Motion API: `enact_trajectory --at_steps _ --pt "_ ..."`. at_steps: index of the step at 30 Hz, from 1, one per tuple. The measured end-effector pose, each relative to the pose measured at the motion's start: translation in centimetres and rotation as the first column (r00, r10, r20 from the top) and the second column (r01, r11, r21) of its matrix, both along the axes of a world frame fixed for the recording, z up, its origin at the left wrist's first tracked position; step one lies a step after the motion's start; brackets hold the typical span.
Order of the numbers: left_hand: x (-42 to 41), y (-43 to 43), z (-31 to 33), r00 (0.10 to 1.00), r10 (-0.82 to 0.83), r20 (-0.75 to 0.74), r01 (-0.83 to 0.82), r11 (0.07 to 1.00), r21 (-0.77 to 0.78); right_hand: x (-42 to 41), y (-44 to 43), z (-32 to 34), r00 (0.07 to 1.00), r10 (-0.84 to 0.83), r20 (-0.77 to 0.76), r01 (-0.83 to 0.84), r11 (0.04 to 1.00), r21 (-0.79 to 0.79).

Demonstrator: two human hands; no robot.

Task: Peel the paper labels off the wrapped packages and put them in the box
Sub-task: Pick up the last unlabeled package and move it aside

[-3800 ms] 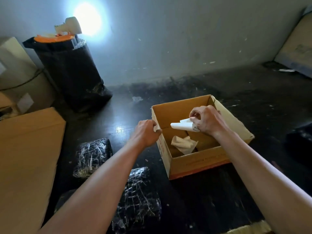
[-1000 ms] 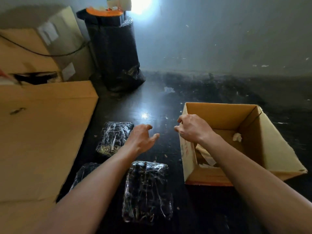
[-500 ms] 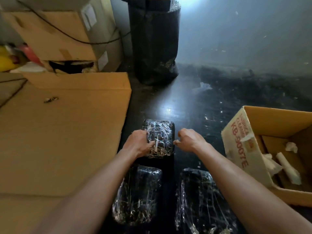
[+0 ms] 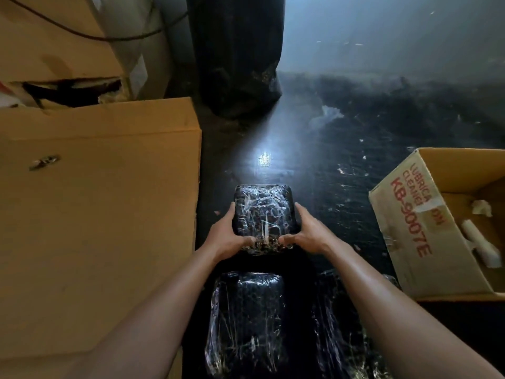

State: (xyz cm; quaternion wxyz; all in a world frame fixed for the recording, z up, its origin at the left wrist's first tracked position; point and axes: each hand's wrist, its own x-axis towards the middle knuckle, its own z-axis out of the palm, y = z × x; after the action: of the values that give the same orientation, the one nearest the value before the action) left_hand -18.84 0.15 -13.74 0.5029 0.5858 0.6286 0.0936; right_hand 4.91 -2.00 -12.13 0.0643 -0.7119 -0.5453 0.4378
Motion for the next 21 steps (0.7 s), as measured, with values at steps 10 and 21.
enact_trajectory --at_steps 10,21 --pt "-0.5 -0.5 -0.8 0.999 -0.015 0.052 0.014 1.000 0.015 -0.9 -1.3 -0.4 0.999 -0.029 -0.018 0.029 0.999 -0.032" --pt "-1.5 -3.0 4.0 0.994 0.015 0.108 -0.031 0.988 0.150 -1.1 -5.0 4.2 0.994 -0.067 -0.091 0.080 0.986 0.148"
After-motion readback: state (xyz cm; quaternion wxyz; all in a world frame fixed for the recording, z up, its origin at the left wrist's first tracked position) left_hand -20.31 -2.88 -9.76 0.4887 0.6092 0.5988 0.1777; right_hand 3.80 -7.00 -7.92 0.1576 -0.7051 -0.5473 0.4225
